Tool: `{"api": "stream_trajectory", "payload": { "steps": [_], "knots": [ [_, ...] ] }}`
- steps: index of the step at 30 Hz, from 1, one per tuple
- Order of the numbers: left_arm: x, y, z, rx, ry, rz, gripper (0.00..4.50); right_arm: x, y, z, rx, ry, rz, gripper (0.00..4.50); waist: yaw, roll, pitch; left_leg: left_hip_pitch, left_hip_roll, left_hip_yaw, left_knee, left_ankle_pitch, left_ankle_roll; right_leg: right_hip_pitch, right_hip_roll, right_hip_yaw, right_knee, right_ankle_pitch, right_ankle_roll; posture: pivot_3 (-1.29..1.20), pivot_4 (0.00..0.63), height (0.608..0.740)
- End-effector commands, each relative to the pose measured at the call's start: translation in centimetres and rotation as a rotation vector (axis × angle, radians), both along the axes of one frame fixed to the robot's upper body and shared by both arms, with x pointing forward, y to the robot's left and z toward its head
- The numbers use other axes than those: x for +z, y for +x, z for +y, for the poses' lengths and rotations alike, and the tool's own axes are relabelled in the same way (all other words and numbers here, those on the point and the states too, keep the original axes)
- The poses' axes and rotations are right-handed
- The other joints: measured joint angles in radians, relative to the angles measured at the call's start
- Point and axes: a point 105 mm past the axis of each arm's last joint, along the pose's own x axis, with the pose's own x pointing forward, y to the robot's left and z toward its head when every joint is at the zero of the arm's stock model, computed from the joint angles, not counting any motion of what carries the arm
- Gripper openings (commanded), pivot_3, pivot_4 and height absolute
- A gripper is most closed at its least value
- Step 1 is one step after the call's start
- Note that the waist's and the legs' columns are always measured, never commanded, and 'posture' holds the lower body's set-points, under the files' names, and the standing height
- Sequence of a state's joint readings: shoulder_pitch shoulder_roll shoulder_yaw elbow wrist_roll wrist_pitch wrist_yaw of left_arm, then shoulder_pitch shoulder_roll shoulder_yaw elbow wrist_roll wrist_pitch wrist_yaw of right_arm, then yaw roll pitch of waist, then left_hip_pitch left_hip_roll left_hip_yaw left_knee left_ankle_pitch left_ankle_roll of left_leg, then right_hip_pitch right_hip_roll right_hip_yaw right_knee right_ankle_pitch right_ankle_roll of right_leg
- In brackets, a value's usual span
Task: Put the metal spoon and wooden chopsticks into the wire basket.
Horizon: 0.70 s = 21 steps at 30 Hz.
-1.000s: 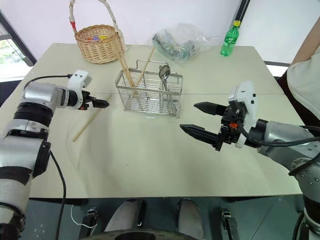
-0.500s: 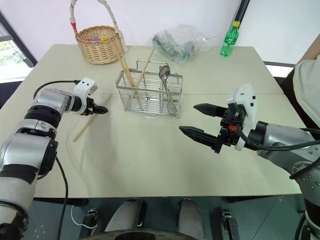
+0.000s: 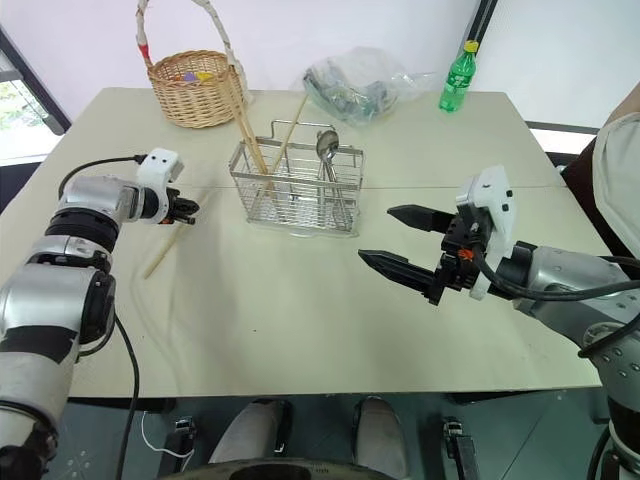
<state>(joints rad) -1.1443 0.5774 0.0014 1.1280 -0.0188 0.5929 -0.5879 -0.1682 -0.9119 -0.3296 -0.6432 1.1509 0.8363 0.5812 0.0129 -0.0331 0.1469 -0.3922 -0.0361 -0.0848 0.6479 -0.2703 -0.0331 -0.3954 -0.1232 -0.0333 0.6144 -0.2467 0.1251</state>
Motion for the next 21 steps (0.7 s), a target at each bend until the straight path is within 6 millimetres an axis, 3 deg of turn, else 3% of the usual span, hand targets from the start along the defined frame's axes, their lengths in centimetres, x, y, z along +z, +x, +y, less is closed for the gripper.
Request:
{"api": "stream_trajectory", "payload": {
  "steps": [1, 5, 7, 11, 16, 21],
  "knots": [
    [8.1, 1.9, 1.4, 0.133, -0.100, -0.371, 0.03, 1.1, -0.2, 0.1, 0.015, 0.007, -0.050, 4.50, 0.000, 0.000, 0.000, 0.000, 0.000, 0.000, 0.000, 0.000, 0.000, 0.000, 0.000, 0.000, 0.000, 0.000, 0.000, 0.00, 0.150, 0.666],
    [15.4, 1.6, 2.5, 0.254, -0.317, -0.719, 0.03, 1.2, -0.2, 0.1, 0.019, 0.002, -0.052, 4.50, 0.001, -0.001, 0.000, 0.000, 0.000, 0.000, 0.000, 0.000, 0.000, 0.000, -0.001, 0.000, 0.000, 0.000, 0.000, 0.00, 0.150, 0.666],
    [19.3, 0.8, 2.1, 0.259, -0.464, -0.876, 0.03, 1.3, -0.2, 0.2, 0.018, 0.004, -0.054, 4.50, 0.003, -0.001, 0.000, 0.000, -0.001, 0.000, 0.000, 0.000, 0.000, 0.000, -0.002, 0.000, 0.000, 0.000, 0.000, 0.00, 0.150, 0.666],
    [23.9, -0.5, -1.3, 0.147, -0.638, -1.034, 0.03, 1.2, -0.3, 0.3, 0.016, 0.008, -0.050, 4.50, 0.008, -0.001, 0.000, 0.000, -0.002, 0.000, 0.001, 0.000, -0.001, 0.002, -0.003, 0.000, -0.001, 0.000, 0.000, 0.00, 0.150, 0.666],
    [24.6, -1.3, -7.6, -0.061, -0.674, -1.045, 0.03, 1.2, -0.3, 0.2, 0.003, 0.010, -0.048, 4.50, 0.008, -0.001, 0.000, 0.001, -0.003, 0.001, 0.002, 0.000, -0.001, 0.004, -0.003, 0.000, -0.001, 0.001, 0.001, 0.00, 0.150, 0.666],
    [22.0, -1.2, -12.0, -0.169, -0.629, -0.993, 0.03, 1.4, -0.3, 0.0, -0.019, 0.020, -0.050, 4.50, -0.001, -0.001, 0.000, 0.001, -0.003, 0.001, 0.002, 0.000, -0.001, 0.004, -0.001, 0.000, 0.000, 0.001, 0.001, 0.00, 0.150, 0.666]
  ]
}}
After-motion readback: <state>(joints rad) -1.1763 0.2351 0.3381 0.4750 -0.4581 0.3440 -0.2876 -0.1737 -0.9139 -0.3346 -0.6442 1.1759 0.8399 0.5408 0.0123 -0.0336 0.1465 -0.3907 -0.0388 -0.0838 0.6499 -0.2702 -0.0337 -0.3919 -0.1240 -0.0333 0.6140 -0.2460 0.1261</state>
